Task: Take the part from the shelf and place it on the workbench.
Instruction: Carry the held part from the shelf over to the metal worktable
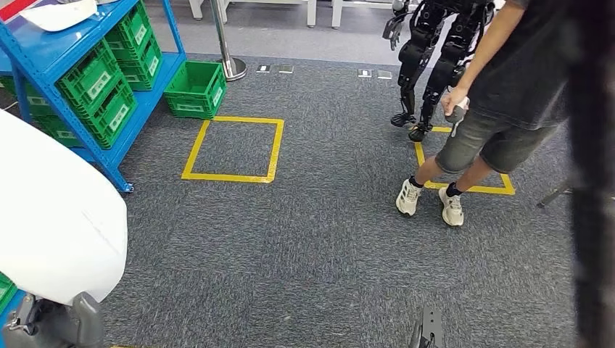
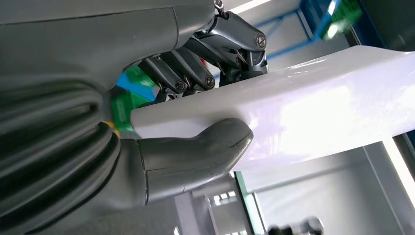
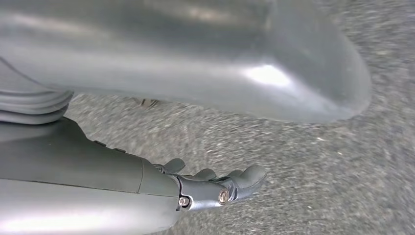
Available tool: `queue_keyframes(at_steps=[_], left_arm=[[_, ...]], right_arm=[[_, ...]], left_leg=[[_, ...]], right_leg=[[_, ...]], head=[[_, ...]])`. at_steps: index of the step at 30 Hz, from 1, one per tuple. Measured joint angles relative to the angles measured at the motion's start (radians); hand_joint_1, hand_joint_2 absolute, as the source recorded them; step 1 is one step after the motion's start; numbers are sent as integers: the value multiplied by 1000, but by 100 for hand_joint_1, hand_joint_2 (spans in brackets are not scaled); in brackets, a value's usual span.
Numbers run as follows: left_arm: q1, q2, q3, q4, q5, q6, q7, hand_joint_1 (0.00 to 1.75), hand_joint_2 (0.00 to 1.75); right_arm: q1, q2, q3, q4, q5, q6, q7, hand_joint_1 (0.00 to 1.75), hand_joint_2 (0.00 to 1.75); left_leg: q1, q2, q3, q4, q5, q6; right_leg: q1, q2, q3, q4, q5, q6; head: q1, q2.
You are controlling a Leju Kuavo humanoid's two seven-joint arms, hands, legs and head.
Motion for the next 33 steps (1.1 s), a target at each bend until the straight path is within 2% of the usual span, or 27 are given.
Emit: queue_keyframes(at_steps=[2,3,4,6,7,8,10,11,12,13,14,15,17,18,19,21,22,23,24,25,26,27,28,29,31,33], left_arm=[[-40,-2,-17,11,19,17,0,175,175],[-62,-3,-26,14,31,31,-1,175,175],[-83,-6,-35,18,45,43,0,175,175],[-127,-14,-49,29,72,53,0,175,175],[-147,-19,-53,35,83,53,0,175,175],[-165,-24,-55,41,90,53,0,175,175],[-184,-30,-54,50,96,51,0,175,175],[-186,-32,-53,53,96,51,0,175,175],[-186,-33,-52,55,98,53,0,175,175],[-186,-33,-51,56,100,55,0,175,175],[-187,-34,-51,57,102,56,0,175,175],[-188,-35,-50,57,104,57,0,175,175],[-192,-36,-49,57,109,57,0,175,175],[-194,-36,-49,57,113,59,0,175,175],[-196,-36,-47,57,117,64,0,175,175],[-201,-39,-43,64,128,83,0,175,175],[-205,-42,-42,70,135,95,0,175,175],[-208,-45,-41,76,143,106,1,175,175],[-209,-49,-41,82,150,115,1,175,175],[-207,-51,-40,87,155,122,2,175,175],[-202,-52,-40,91,157,127,2,175,175],[-198,-52,-40,96,159,129,2,175,175],[-194,-52,-40,100,159,132,2,175,175],[-192,-52,-40,103,158,133,2,175,175],[-186,-52,-40,107,151,136,2,175,175],[-174,-52,-40,108,136,138,2,175,175]], right_arm=[[-6,-4,-13,0,-18,17,-25,0,0],[-10,-7,-20,0,-27,23,-35,0,0],[-12,-9,-27,0,-35,30,-44,0,0],[-13,-13,-42,0,-49,44,-61,0,0],[-14,-14,-48,0,-52,47,-67,0,0],[-15,-15,-53,0,-53,46,-70,0,0],[-19,-15,-59,0,-54,32,-69,0,0],[-20,-16,-62,0,-54,24,-66,0,0],[-21,-16,-65,0,-55,16,-63,0,0],[-20,-17,-68,0,-55,10,-60,0,0],[-19,-17,-70,0,-55,6,-58,0,0],[-19,-17,-72,0,-55,4,-55,0,0],[-20,-17,-74,0,-56,-1,-52,0,0],[-22,-18,-75,0,-58,-6,-51,0,0],[-22,-18,-78,0,-61,-13,-49,0,0],[-22,-20,-88,0,-77,-32,-44,0,0],[-21,-20,-96,0,-89,-43,-41,0,0],[-20,-19,-106,0,-103,-54,-36,0,0],[-20,-18,-116,0,-116,-62,-32,0,0],[-20,-17,-125,0,-127,-67,-30,0,0],[-20,-16,-133,0,-134,-70,-28,0,0],[-20,-16,-139,0,-138,-70,-28,0,0],[-20,-15,-144,0,-141,-70,-28,0,0],[-19,-14,-148,0,-142,-68,-28,0,0],[-18,-13,-154,0,-141,-58,-29,0,0],[-21,-11,-155,0,-138,-42,-31,0,0]], left_leg=[[-4,19,0,4,-3,-5],[-6,27,1,6,-5,-9],[-7,34,2,5,-5,-15],[-6,45,4,2,-5,-26],[-5,32,1,9,-12,-32],[-4,10,-8,32,-29,-38],[1,-42,-52,136,-89,-49],[3,-53,-83,204,-119,-52],[4,-57,-107,255,-135,-54],[4,-58,-117,275,-131,-55],[5,-60,-109,256,-108,-54],[7,-67,-83,198,-71,-52],[9,-103,-20,61,-14,-46],[9,-120,-2,18,-2,-42],[8,-130,4,0,-2,-38],[5,-118,5,-5,2,-26],[5,-106,6,-8,7,-19],[5,-95,7,-11,11,-12],[6,-82,5,-14,15,-6],[5,-69,3,-15,16,-2],[4,-56,0,-14,16,-1],[3,-42,-3,-13,16,0],[2,-28,-5,-11,16,0],[2,-15,-7,-9,16,-1],[3,10,-8,-4,12,-5],[-2,30,-9,2,5,-15]], right_leg=[[8,-44,72,-125,38,-12],[13,-59,90,-161,48,-18],[16,-64,90,-170,50,-24],[15,-45,87,-177,59,-33],[11,-37,88,-181,64,-39],[7,-27,88,-186,69,-45],[4,-5,87,-190,76,-53],[4,9,84,-189,78,-55],[4,23,82,-189,79,-55],[3,37,80,-189,81,-53],[3,52,80,-188,82,-51],[3,66,80,-187,84,-49],[2,91,77,-185,87,-42],[2,102,73,-184,90,-36],[1,112,68,-184,93,-29],[-3,130,60,-187,101,-14],[-4,123,55,-183,100,-10],[-3,103,45,-163,88,-7],[-1,76,25,-123,63,-4],[1,45,-4,-62,28,-3],[3,28,-38,10,-7,0],[3,21,-65,72,-32,2],[3,18,-78,104,-41,3],[2,15,-70,98,-31,3],[2,-9,3,-21,21,3],[5,-47,70,-136,55,-6]], head=[[-1,0],[-1,0],[-2,0],[-2,0],[-3,0],[-4,0],[-6,0],[-7,0],[-7,0],[-7,0],[-7,0],[-7,0],[-7,0],[-6,0],[-6,0],[-6,0],[-6,0],[-4,0],[-2,0],[0,0],[2,0],[2,0],[2,0],[2,0],[2,0],[1,0]])
